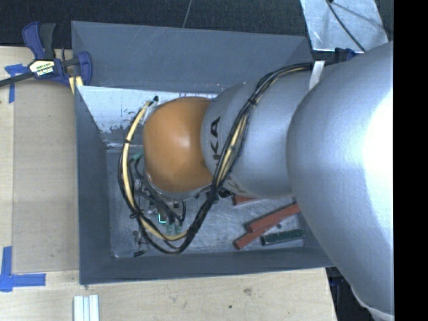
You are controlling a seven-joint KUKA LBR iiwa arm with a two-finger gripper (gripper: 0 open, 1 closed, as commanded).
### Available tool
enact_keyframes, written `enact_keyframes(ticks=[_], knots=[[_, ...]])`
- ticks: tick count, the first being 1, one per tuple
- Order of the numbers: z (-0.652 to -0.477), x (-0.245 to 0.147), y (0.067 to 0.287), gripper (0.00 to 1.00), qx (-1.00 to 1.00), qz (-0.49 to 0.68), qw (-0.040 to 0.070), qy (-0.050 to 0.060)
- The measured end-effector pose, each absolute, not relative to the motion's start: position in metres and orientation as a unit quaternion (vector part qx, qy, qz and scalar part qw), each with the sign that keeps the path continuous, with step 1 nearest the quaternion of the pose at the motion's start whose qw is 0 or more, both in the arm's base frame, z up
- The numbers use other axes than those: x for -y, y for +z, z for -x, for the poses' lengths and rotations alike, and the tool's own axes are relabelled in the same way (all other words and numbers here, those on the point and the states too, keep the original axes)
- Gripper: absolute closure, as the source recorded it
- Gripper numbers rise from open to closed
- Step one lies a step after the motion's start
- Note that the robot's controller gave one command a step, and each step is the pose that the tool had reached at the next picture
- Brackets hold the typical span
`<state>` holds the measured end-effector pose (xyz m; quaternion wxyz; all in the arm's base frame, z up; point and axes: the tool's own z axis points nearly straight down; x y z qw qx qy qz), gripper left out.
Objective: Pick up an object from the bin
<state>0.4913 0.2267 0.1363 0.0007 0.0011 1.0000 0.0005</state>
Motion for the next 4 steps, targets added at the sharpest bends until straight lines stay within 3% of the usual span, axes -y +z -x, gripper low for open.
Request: enact_keyframes(ticks=[2,3,4], knots=[[-0.491,-0.227,0.136,0.0,-1.0,-0.001,0.001,0.0],[-0.522,-0.172,0.148,0.0,-0.999,0.043,0.001,0.0],[-0.536,-0.146,0.136,0.0,-0.999,0.034,0.006,0.001]])
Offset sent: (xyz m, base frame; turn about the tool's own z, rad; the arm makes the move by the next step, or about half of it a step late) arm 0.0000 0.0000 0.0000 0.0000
